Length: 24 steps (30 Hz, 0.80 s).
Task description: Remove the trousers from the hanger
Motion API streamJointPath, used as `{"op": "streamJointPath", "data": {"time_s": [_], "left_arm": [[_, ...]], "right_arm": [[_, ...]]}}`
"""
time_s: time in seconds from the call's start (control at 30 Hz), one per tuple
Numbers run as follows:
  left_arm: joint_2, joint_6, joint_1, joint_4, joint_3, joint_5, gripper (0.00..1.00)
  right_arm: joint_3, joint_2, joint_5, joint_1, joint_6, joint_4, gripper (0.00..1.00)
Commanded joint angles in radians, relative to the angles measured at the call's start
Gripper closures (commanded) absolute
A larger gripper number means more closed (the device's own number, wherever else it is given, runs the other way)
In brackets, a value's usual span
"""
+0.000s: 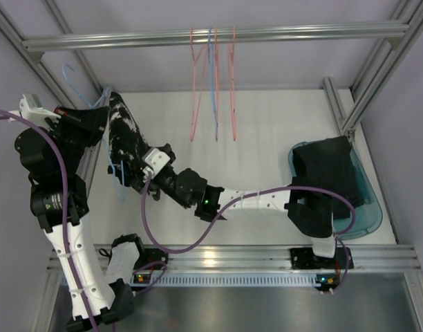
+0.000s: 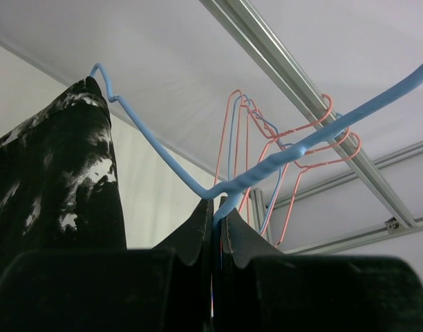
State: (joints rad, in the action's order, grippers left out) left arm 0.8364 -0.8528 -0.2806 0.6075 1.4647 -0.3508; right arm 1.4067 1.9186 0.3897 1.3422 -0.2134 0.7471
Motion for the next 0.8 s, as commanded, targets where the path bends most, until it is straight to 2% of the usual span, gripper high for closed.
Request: {"op": "streamJointPath", "data": {"time_s": [0.0,0.4,0.5,0.53,0.63,0.77], "left_arm": [[-0.016,-0.032,-0.006,-0.187,0.083,-0.020,1.00],[-0.014,-0.043,-0.014,-0.187,0.085,-0.036,1.00],[-0.011,-0.045,-0.014,-0.189,0.082,-0.036,1.00],[-0.011,-0.045,-0.014,-0.190,0.080,-0.037,1.00],[-0.011,-0.046,-0.014,-0.189,0.072,-0.036,1.00],[-0.013,-0.042,-0.014,-0.189,0.059,-0.034,1.00]], "right_arm": [[0.084,0.016,0.049,-0.023,0.008,0.070,0.05],[0.276,0.141,0.067,-0.089,-0.024,0.034,0.07],[0.256,0.123,0.080,-0.100,-0.012,0.029,0.19],[0.246,0.114,0.077,-0.101,-0.012,0.029,0.28],[0.193,0.079,0.065,-0.107,-0.009,0.035,0.42],[0.126,0.028,0.011,-0.110,-0.007,0.046,0.57]]}}
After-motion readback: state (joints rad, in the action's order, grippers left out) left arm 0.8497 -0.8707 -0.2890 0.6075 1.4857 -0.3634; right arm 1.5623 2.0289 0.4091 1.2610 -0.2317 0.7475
